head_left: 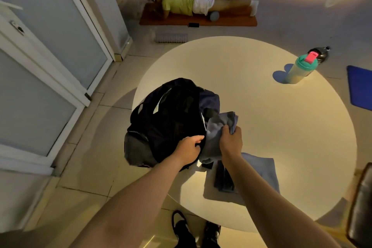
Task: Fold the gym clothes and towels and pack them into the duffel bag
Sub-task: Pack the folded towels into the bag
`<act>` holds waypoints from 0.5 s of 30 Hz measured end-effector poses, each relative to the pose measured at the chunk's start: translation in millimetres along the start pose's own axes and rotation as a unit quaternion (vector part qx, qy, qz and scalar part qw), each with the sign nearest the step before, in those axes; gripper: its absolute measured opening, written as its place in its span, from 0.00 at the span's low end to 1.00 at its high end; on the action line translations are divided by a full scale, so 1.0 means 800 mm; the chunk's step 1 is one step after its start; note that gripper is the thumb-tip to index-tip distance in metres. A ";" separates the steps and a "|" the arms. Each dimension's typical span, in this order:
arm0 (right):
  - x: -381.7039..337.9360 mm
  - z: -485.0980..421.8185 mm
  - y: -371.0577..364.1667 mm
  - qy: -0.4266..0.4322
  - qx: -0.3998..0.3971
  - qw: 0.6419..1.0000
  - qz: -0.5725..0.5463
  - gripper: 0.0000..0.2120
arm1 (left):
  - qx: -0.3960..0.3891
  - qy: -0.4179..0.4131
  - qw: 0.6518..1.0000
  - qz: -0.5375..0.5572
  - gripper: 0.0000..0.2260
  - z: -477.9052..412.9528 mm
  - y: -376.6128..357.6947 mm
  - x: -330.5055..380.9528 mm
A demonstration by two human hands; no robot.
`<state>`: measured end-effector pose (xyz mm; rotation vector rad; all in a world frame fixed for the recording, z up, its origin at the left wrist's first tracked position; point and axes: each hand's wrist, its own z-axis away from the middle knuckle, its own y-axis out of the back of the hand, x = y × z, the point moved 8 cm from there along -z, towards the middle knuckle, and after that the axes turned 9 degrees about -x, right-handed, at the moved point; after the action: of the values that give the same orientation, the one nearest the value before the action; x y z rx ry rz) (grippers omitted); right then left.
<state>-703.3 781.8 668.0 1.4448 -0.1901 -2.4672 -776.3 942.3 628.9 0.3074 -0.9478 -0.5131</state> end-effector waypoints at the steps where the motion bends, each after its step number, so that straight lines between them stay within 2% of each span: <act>1: 0.002 0.002 0.003 0.001 -0.002 1.000 0.005 0.15 | -0.007 0.007 1.000 -0.016 0.23 -0.001 -0.005 0.003; 5: -0.019 0.015 0.029 0.081 0.053 0.995 -0.025 0.15 | -0.037 0.002 0.995 -0.091 0.18 -0.011 -0.028 0.017; 8: -0.045 0.021 0.035 0.136 0.078 0.986 -0.051 0.16 | -0.060 -0.023 0.993 -0.102 0.14 0.000 -0.031 0.030; 12: -0.068 0.021 0.010 0.148 0.065 0.980 -0.115 0.16 | -0.012 -0.052 0.978 -0.201 0.14 0.006 0.007 0.026; 15: -0.069 0.003 -0.036 0.126 -0.005 0.988 -0.088 0.14 | 0.081 -0.091 0.965 -0.234 0.13 0.005 0.062 0.005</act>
<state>-684.8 826.1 707.8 1.8206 0.0032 -2.3822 -763.7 981.4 657.2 0.6501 -1.1019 -0.9094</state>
